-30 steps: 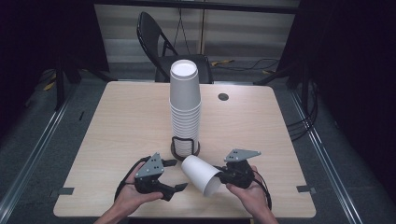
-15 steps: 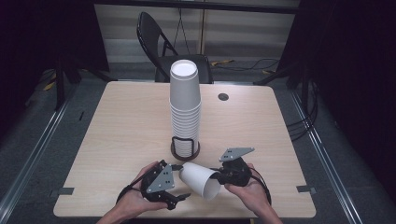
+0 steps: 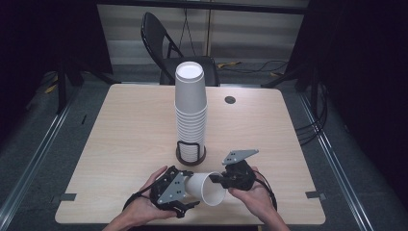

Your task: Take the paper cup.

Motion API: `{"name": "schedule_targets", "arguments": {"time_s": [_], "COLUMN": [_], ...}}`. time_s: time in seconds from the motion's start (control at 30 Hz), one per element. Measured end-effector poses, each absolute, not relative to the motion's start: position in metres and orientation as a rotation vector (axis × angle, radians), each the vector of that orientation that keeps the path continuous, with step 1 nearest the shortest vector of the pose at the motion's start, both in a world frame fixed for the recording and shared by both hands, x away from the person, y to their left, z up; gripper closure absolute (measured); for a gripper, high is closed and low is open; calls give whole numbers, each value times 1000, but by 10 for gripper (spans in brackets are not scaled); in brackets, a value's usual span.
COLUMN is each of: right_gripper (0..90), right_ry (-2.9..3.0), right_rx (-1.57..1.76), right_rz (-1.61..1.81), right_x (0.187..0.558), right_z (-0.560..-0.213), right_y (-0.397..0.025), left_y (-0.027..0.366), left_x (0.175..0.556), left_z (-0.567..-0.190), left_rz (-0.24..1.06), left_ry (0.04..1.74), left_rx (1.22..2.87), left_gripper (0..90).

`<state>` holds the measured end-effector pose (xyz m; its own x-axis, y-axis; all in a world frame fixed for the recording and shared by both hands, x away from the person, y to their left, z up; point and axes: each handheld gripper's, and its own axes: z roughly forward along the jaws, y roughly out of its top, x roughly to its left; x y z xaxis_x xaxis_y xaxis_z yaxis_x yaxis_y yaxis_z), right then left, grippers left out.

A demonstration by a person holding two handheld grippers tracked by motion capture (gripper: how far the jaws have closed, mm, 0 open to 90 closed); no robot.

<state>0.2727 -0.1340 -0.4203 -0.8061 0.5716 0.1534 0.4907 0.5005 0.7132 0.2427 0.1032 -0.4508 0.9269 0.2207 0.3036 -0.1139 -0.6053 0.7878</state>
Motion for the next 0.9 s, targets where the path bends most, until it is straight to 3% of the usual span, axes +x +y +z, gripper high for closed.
{"name": "schedule_targets", "arguments": {"time_s": [0.23, 0.9], "right_gripper": [887, 887], "right_ry": [2654, 2687], "right_rx": [936, 1010], "right_rz": [1215, 1218], "right_x": [275, 282], "right_z": [-419, -421], "right_y": [-125, -112], "left_y": [99, 85], "left_x": [245, 241], "left_z": [-452, -446], "left_rz": [486, 566], "left_ry": [59, -20], "left_rx": [2178, 2152], "left_gripper": [103, 90]}}
